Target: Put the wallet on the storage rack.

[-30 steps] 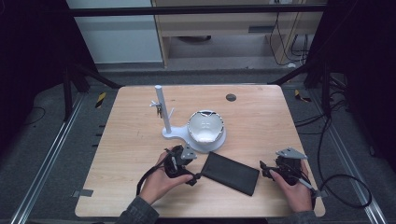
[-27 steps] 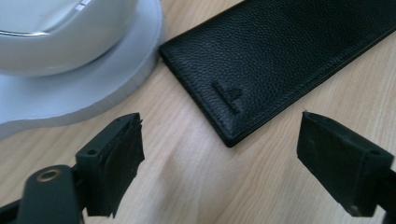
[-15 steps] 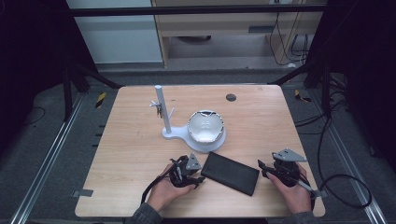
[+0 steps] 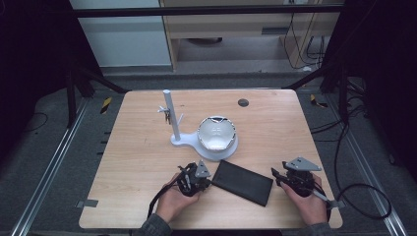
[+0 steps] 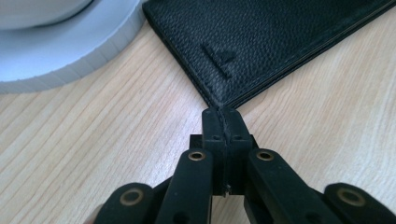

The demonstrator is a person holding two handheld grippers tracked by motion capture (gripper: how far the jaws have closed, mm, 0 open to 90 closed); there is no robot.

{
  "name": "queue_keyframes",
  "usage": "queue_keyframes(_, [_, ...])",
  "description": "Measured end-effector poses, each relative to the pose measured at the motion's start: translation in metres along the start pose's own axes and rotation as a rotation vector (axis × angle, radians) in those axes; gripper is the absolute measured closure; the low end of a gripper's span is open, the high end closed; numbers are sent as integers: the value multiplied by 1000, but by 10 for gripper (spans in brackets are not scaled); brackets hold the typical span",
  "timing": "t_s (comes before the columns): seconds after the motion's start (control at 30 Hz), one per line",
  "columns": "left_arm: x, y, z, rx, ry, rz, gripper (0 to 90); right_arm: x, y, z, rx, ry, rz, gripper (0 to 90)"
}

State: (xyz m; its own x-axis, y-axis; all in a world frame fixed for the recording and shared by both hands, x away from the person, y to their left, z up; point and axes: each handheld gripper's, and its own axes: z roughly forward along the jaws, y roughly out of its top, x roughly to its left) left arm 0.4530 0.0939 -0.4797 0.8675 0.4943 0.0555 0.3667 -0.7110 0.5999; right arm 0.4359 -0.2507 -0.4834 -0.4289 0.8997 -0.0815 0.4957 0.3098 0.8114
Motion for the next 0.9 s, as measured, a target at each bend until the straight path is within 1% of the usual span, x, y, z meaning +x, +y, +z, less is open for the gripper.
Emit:
queue_keyframes(0.1, [0,0,1,15,13,7,896,1,0,0,0,2,2,494])
queue_keyframes(0.23, [1,0,3,22,13,7,896,1,0,0,-1,4,2,494])
queue_keyframes(0.43, [1,1,5,37,14,18,897,1,1,0,-2,6,-4,494])
queue_keyframes(0.53, [1,2,6,34,8,23,897,1,1,0,-3,7,-4,494])
queue_keyframes(0.7, [0,3,7,34,13,26,897,2,2,-1,-6,9,-4,500])
queue_keyframes(0.77, [0,3,6,27,14,24,896,3,2,-2,-9,15,-5,502])
queue_keyframes(0.9, [0,4,2,5,15,16,896,9,5,-3,-18,32,-23,496])
